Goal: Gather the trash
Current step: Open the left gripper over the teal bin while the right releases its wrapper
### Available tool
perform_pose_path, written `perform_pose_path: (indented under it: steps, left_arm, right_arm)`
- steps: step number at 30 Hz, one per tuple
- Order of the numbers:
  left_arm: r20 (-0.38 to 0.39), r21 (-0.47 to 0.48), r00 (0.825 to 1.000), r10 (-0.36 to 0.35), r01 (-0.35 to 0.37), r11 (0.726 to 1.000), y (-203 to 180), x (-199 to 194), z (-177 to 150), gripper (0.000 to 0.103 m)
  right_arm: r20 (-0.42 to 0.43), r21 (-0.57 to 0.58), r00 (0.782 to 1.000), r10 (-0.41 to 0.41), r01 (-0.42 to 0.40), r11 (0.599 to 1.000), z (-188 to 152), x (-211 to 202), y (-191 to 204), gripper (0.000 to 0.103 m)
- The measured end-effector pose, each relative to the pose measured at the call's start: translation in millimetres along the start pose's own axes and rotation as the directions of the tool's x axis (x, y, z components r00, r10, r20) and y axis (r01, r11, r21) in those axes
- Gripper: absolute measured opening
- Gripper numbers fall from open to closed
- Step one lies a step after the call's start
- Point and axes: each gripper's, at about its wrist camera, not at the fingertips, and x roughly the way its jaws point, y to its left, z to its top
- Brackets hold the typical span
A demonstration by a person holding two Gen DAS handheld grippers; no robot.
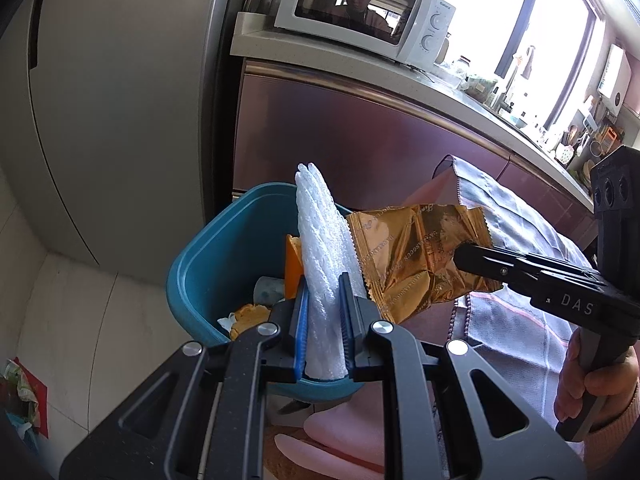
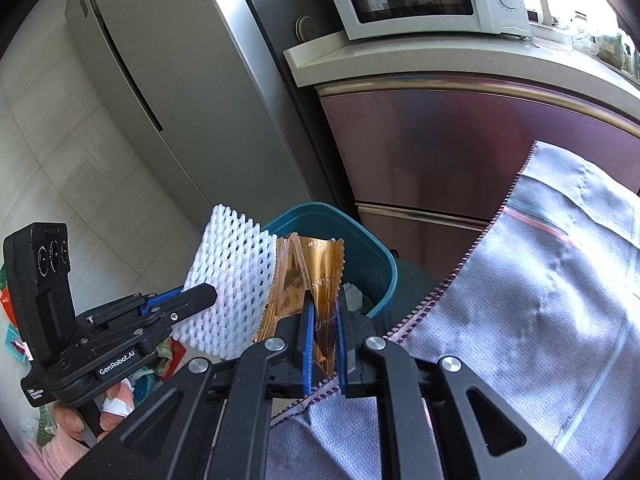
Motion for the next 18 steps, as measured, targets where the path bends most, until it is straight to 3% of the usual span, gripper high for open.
perform_pose_path:
  steps: [18]
  left_arm:
    - [-0.090,-0.007,0.995,0.036,-0.037,0.999,4,55,-11,0.016]
  right_arm:
    - [-0.099,-0.027,0.994,-0.048,0.046,0.999,9,51,6,0.017]
